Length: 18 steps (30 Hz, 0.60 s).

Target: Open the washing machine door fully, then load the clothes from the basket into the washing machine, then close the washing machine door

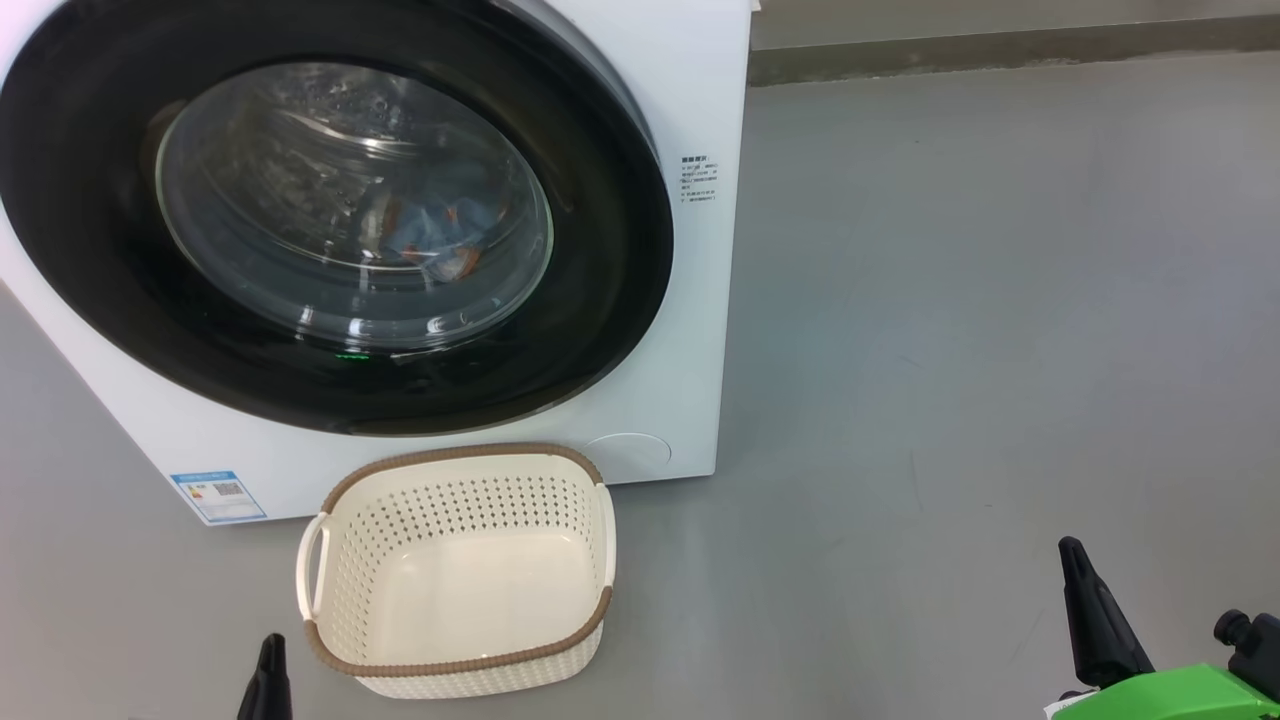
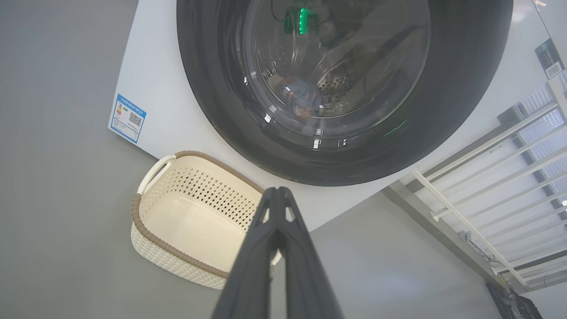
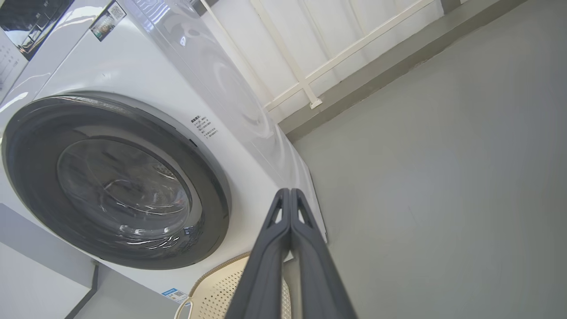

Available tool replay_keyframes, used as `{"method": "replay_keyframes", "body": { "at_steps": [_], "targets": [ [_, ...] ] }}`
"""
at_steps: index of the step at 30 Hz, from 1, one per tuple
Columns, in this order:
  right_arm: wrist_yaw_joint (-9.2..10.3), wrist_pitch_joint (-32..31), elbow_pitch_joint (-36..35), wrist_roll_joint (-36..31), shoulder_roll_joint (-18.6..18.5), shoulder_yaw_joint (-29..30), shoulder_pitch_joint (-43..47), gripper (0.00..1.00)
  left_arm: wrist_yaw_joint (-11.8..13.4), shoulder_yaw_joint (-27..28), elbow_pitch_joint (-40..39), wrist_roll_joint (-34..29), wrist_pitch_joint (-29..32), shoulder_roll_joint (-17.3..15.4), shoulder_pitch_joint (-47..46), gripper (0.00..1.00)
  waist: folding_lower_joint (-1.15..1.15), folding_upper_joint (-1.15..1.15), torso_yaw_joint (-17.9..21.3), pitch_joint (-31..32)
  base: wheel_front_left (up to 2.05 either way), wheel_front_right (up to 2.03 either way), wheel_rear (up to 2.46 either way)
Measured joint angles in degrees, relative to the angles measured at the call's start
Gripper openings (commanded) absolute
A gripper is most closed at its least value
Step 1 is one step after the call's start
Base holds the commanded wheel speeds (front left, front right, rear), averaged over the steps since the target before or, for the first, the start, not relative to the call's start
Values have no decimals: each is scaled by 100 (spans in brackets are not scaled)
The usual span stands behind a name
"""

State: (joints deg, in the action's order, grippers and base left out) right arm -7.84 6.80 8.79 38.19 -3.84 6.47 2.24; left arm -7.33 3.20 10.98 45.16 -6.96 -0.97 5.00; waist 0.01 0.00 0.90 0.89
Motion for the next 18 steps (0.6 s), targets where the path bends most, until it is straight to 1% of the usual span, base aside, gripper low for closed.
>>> {"method": "replay_keyframes", "body": {
  "at_steps": [18],
  "targets": [
    [1, -290, 156, 1217, 23, 18, -102, 0, 0, 36, 86, 1070, 302, -14, -203, 0, 0, 0, -20, -24, 0, 0, 0]
  ]
}}
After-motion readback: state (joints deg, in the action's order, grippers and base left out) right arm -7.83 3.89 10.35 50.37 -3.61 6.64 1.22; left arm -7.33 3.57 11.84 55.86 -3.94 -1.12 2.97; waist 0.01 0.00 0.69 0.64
